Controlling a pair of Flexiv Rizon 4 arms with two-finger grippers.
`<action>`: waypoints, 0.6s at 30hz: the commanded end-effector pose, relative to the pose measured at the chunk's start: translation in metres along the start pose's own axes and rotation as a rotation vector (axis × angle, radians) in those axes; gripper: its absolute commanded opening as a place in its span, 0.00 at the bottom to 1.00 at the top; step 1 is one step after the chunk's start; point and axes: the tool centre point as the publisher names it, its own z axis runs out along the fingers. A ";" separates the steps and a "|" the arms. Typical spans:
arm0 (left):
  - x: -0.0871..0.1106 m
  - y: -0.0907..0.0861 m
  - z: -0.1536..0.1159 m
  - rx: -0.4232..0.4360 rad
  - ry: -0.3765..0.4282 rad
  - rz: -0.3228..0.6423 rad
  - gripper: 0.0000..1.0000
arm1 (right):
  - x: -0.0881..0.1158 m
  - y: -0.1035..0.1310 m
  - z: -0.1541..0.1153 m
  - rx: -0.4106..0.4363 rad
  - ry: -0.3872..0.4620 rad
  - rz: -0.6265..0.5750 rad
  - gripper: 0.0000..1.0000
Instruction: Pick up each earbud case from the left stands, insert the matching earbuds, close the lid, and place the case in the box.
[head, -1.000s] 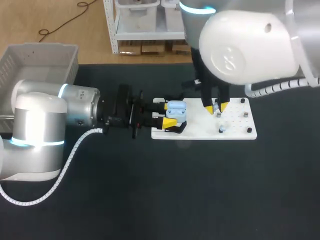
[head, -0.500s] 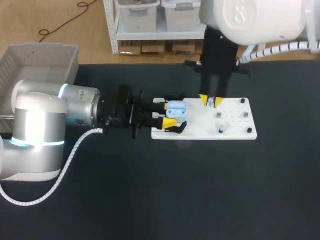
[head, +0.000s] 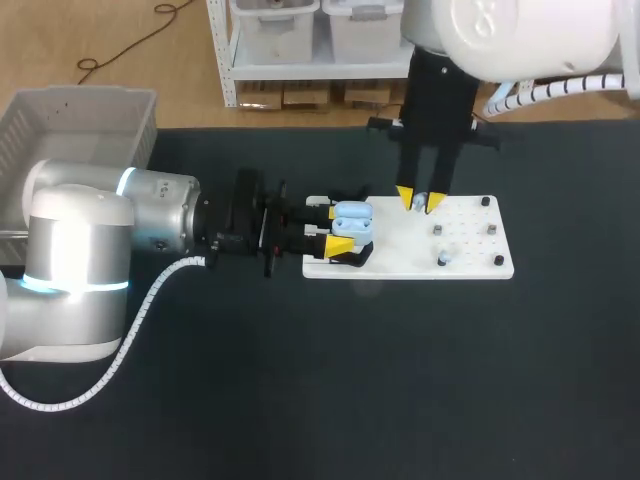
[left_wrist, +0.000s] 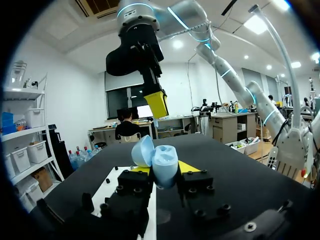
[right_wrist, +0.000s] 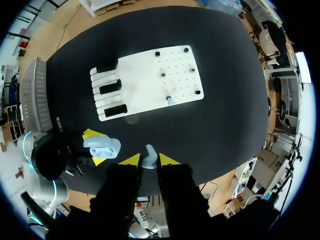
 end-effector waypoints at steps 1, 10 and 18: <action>0.001 0.001 0.000 0.003 -0.001 0.001 0.00 | 0.000 0.008 -0.002 -0.029 0.059 0.061 0.00; 0.001 0.001 0.000 0.003 -0.001 0.001 0.00 | 0.012 0.030 -0.016 -0.084 0.149 0.113 0.00; 0.001 0.001 0.000 0.003 -0.001 0.001 0.00 | 0.023 0.052 -0.009 -0.022 0.182 0.064 0.00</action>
